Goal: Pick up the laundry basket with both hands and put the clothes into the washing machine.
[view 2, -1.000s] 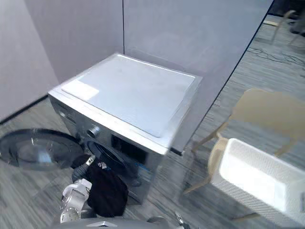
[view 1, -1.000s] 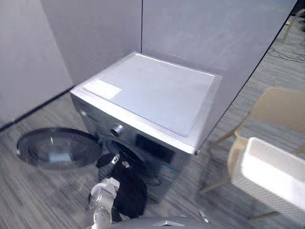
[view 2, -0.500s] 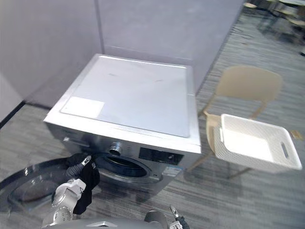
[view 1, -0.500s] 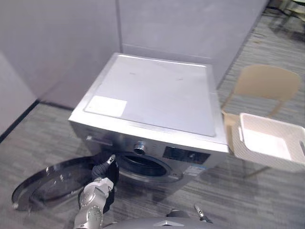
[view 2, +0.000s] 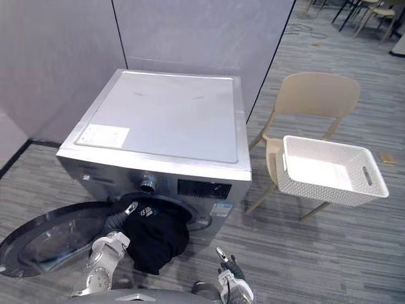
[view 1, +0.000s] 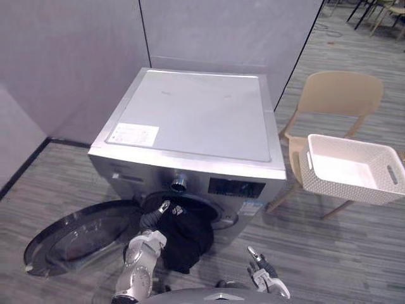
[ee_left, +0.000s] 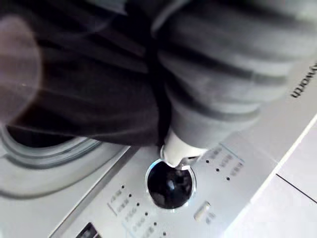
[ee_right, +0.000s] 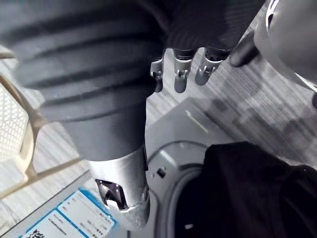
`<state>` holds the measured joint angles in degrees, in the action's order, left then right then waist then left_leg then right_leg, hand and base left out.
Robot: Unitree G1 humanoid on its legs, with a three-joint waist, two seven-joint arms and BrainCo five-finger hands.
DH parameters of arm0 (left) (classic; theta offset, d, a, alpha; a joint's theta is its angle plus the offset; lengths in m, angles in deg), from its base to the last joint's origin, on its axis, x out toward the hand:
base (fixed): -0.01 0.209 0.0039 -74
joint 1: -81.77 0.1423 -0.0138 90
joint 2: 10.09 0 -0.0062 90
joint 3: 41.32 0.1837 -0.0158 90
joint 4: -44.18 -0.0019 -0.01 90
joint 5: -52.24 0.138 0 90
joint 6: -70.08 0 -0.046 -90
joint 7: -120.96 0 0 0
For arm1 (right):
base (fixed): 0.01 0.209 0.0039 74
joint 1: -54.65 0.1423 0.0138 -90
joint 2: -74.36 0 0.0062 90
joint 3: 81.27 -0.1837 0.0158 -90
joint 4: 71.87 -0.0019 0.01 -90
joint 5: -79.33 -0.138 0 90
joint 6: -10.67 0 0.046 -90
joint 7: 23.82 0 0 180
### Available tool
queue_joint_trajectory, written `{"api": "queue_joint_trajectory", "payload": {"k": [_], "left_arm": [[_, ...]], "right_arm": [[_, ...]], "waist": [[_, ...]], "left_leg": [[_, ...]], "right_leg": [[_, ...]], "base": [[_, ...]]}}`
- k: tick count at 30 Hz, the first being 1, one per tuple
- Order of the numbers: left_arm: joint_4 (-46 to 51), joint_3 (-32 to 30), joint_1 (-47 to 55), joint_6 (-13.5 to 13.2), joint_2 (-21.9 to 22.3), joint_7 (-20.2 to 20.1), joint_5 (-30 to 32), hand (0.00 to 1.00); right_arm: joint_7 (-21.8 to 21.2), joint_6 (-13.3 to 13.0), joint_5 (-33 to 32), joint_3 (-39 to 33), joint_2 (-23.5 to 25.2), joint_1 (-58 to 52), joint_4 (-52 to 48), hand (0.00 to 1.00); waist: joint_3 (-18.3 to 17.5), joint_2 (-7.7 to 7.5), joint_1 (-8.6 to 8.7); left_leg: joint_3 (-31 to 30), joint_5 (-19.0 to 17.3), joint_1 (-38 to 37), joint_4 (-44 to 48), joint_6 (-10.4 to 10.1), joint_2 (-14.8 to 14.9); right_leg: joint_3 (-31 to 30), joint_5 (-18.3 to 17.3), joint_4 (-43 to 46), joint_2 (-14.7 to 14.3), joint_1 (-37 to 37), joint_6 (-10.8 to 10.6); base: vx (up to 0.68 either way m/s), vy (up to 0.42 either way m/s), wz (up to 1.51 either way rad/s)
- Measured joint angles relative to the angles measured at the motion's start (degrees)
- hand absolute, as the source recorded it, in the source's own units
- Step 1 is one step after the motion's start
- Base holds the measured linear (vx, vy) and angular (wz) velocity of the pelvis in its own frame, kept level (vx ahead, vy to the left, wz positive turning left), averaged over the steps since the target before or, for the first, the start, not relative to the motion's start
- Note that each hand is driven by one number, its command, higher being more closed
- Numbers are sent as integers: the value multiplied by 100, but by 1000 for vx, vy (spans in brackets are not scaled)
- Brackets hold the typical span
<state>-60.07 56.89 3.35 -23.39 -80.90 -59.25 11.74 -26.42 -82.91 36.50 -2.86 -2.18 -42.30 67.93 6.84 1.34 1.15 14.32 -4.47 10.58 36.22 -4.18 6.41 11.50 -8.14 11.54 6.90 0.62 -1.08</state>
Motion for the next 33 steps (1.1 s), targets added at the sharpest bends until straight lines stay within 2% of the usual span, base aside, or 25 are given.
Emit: {"api": "queue_joint_trajectory", "payload": {"k": [1, 3, 5, 7, 8, 9, 10, 11, 12, 13, 15, 17, 20, 22, 24, 27, 30, 33], "left_arm": [[89, 67, 82, 9, 7, -19, 0, 100], [293, 94, 210, 42, 1, -55, -5, 100], [485, 113, 308, 110, -6, -100, -93, 100], [522, 190, 313, 110, -9, -139, -110, 100], [567, 400, 203, 115, -54, -155, -115, 100], [575, 436, 163, 120, -122, -148, -119, 100], [586, 509, 84, 117, -200, -150, -122, 100], [597, 604, -37, 113, -247, -149, -123, 100], [597, 665, -109, 113, -264, -148, -123, 100], [598, 794, -305, 113, -272, -147, -125, 100], [603, 1012, -666, 108, -267, -141, -126, 100], [587, 1189, -1250, 90, -254, -116, -125, 100], [437, 1248, -2081, -3, -154, 71, -120, 100], [255, 1178, -2670, -69, -67, 271, -94, 100], [-5, 830, -3405, -159, 21, 497, -88, 100], [-289, 241, -4060, -323, -14, 837, -94, 100], [-554, -425, -4635, -448, -262, 1132, -225, 100], [-636, -961, -5246, -595, -729, 1354, -565, 100]], "right_arm": [[-1, 0, 2, 25, -57, -38, -8, 0], [3, 3, 39, 62, -90, -77, -108, 0], [-5, -1, 40, 220, -102, -211, -379, 0], [-29, -6, 41, 253, -125, -309, -551, 0], [-63, -5, 48, 283, -207, -254, -567, 0], [-69, 42, 48, 346, -208, -233, -583, 0], [-84, 30, 50, 438, -168, -158, -635, 0], [-72, 11, 48, 439, -136, -126, -639, 0], [-58, 5, 45, 440, -133, -115, -642, 0], [-50, 1, 38, 452, -134, -32, -714, 0], [-45, -9, 36, 475, -134, 70, -949, 0], [21, -25, 28, 666, -142, 244, -1419, 0], [90, -129, -106, 940, -122, 246, -2077, 0], [112, -159, -206, 1090, -119, 262, -2530, 0], [185, -275, -251, 1125, -60, 328, -2990, 0], [198, -370, -292, 1130, -13, 346, -3315, 0], [202, -407, -421, 1079, -17, 387, -3446, 0], [208, -512, -536, 1031, -13, 391, -3650, 0]], "waist": [[-23, 70, -21], [-21, 111, -43], [-19, 77, -32], [-28, 110, 6], [64, 122, 62], [172, 25, 82], [321, -57, 142], [419, -184, 186], [498, -134, 203], [599, -213, 203], [806, -179, 188], [1086, -162, 126], [1343, -180, 88], [1463, -205, 88], [1729, -242, 102], [1867, -319, 100], [2041, -408, 145], [2267, -567, 207]], "left_leg": [[-172, -63, 132, 244, 78, -4], [-553, -380, 278, 309, 72, 45], [-698, -672, 112, -404, 118, 268], [-800, -665, -81, -1080, 132, 313], [-706, -706, -253, -1673, -306, 278], [-577, -721, -224, -1693, -245, 188], [-470, -734, -12, -1509, -139, 56], [-433, -794, 265, -1235, -54, -1], [-407, -838, 417, -1104, -21, -1], [-336, -899, 698, -867, 12, 16], [-249, -972, 1054, -624, 35, 80], [-128, -1063, 1406, -353, -21, 278], [-172, -1177, 1906, 60, -98, 562], [-240, -1245, 2304, 328, -127, 701], [-380, -1326, 2758, 714, -156, 802], [-578, -1474, 3482, 1263, -180, 956], [-775, -1590, 4133, 1735, -193, 1094], [-888, -1637, 4763, 2088, -169, 1178]], "right_leg": [[-72, -17, 101, 36, 97, 0], [-302, -23, 253, 82, 366, -8], [-557, -25, 420, 175, 736, -19], [-657, -68, 638, 232, 1011, -129], [-896, -55, 1110, 336, 1461, -454], [-1023, -45, 1173, 421, 1534, -482], [-1212, 15, 1252, 540, 1733, -619], [-1319, 37, 1321, 599, 1960, -614], [-1360, 51, 1341, 605, 2095, -604], [-1421, 156, 1364, 591, 2325, -641], [-1505, 279, 1384, 550, 2646, -745], [-1603, 367, 1479, 389, 3047, -785], [-1591, 345, 1761, 159, 3522, -734], [-1585, 285, 2025, 70, 3922, -682], [-1563, 161, 2465, 2, 4363, -628], [-1528, 31, 2922, -125, 5022, -580], [-1455, -31, 3252, -227, 5552, -549], [-1434, -21, 3452, -289, 6093, -544]], "base": [[-141, 188, -47], [-85, 185, -56], [-47, 259, -68], [-63, 339, -41], [-99, 398, -37], [-89, 305, -29], [-81, 264, -11], [-61, 210, -1], [-64, 228, -6], [-54, 137, -12], [-47, 76, -24], [-38, -24, -36], [-40, -102, -19], [-47, -89, -6], [-54, -89, 4], [-64, -71, 0], [-58, -45, -2], [-52, 7, -6]]}}
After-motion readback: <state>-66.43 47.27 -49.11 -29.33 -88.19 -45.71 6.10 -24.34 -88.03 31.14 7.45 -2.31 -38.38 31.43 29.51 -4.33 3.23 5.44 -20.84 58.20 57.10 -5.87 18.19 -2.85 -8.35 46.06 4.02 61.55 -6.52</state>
